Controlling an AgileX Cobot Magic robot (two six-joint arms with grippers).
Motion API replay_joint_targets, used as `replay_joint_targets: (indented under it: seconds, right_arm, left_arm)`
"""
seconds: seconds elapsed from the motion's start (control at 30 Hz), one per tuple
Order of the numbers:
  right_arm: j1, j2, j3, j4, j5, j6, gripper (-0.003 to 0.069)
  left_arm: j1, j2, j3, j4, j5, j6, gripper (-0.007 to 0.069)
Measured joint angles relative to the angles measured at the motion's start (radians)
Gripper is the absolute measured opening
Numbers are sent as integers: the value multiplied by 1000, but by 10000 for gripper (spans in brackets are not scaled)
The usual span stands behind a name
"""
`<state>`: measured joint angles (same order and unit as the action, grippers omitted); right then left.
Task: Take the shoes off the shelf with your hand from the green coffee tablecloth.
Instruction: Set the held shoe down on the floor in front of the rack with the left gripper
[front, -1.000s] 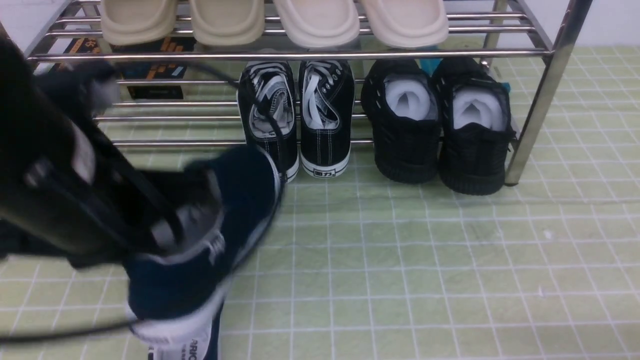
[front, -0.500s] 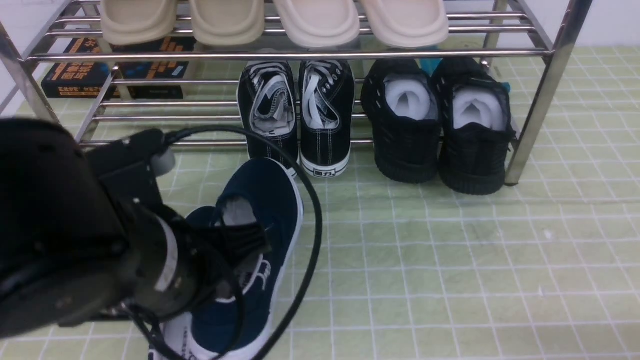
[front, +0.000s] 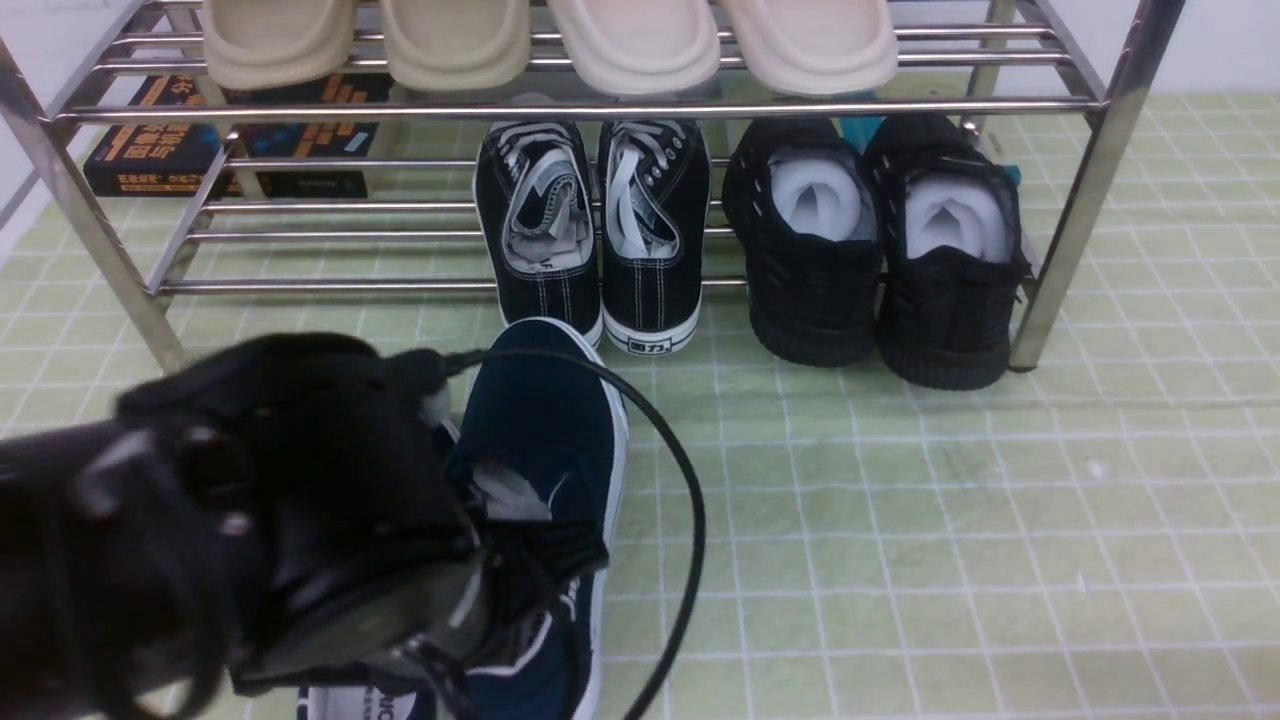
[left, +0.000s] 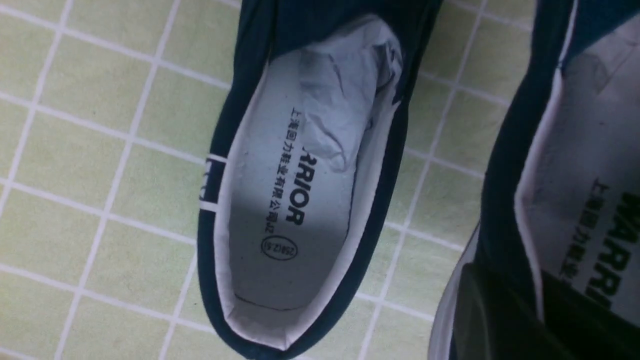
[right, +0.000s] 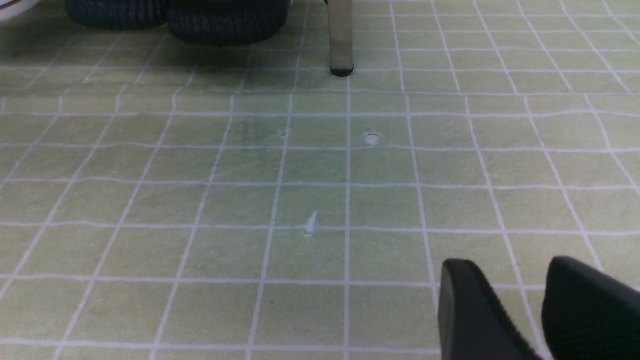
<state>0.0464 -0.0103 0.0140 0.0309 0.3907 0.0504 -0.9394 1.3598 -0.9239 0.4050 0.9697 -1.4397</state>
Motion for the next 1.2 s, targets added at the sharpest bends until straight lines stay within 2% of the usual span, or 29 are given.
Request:
replay_joint_targets:
  seconds: [0.27,0.53,0.83,0.97,1.2]
  right_arm:
    - [0,0,0,0,0,0,243]
    - [0,0,0,0,0,0,243]
    - [0,0,0,0,0,0,243]
    - [0,0,0,0,0,0,243]
    - [0,0,0,0,0,0,243]
  left_arm:
    - [-19,14,1,-10,-6,11,36]
    - [-114,18,0,32,-28,-20,37]
    - [-177,19,0,25,45,-25,39]
    - [-181,19,0,53,40,-39,39]
    - [-181,19,1,174,41,-145,39]
